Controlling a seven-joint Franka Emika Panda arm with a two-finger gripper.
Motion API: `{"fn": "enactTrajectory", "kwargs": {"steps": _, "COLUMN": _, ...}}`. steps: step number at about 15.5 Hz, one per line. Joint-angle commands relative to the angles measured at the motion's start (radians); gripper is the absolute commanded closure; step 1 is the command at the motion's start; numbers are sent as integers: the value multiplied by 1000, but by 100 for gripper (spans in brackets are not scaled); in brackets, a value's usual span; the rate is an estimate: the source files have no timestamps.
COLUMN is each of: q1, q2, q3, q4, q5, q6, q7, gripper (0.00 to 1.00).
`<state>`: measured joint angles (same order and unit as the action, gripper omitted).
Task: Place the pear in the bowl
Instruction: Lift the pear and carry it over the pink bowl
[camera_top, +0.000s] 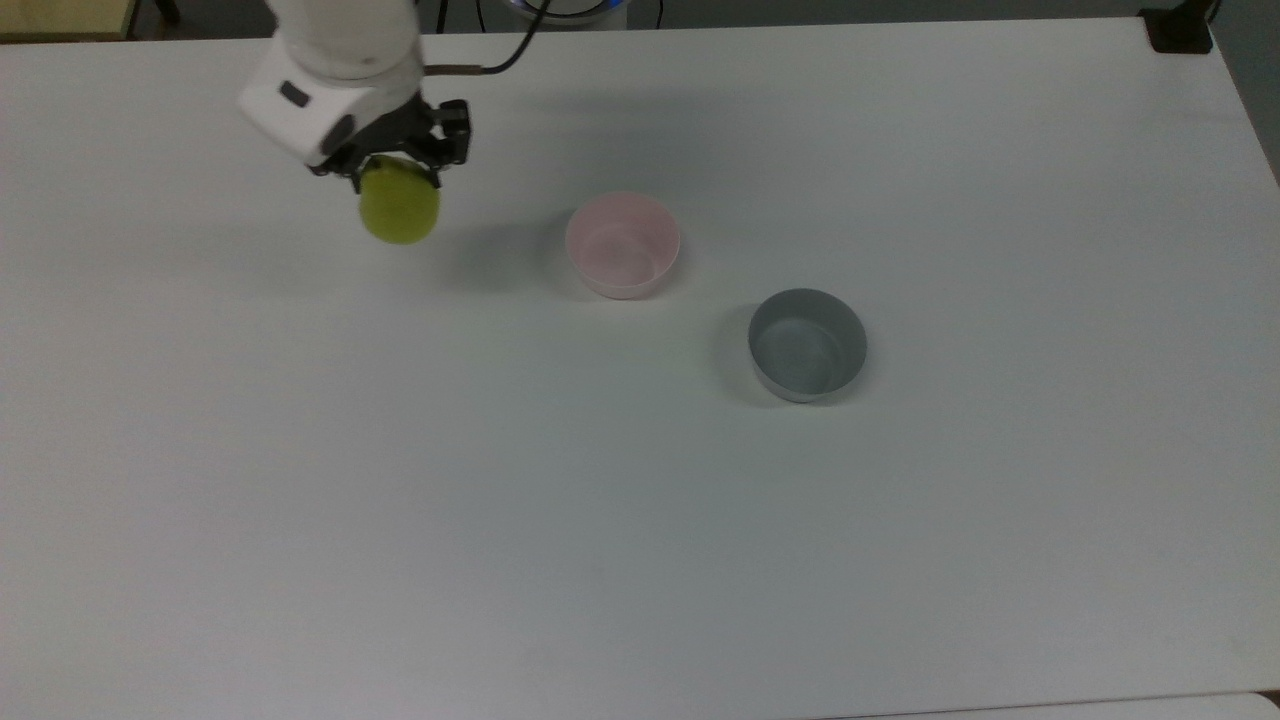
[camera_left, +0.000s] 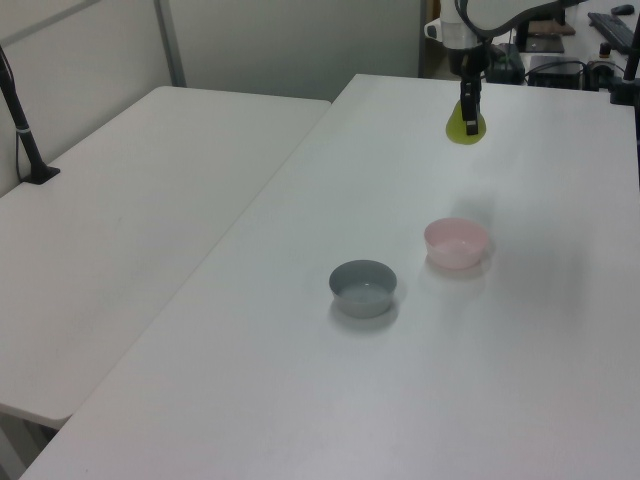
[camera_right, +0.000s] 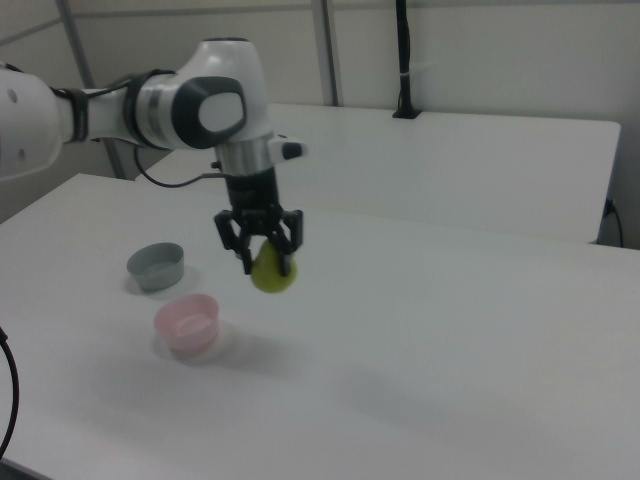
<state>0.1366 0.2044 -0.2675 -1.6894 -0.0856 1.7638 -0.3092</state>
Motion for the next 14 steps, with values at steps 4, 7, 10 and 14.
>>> {"fn": "enactTrajectory", "kwargs": {"steps": 4, "q1": 196, "q2": -120, "q3": 40, "q4": -90, "q5": 20, "q6": -69, "q7": 116, "gripper": 86}}
{"fn": "enactTrajectory", "kwargs": {"steps": 7, "q1": 167, "q2": -114, "q3": 157, "q4": -127, "q5": 20, "q6": -50, "q7": 166, "gripper": 86}}
{"fn": "enactTrajectory", "kwargs": {"steps": 10, "q1": 143, "q2": -62, "q3": 195, "q4": -130, "q5": 20, "q6": -26, "q7": 174, "gripper": 86}}
{"fn": "enactTrajectory", "kwargs": {"steps": 14, "q1": 138, "q2": -8, "q3": 211, "q4": -177, "q5": 6, "q6": 55, "q7": 205, "gripper": 86}}
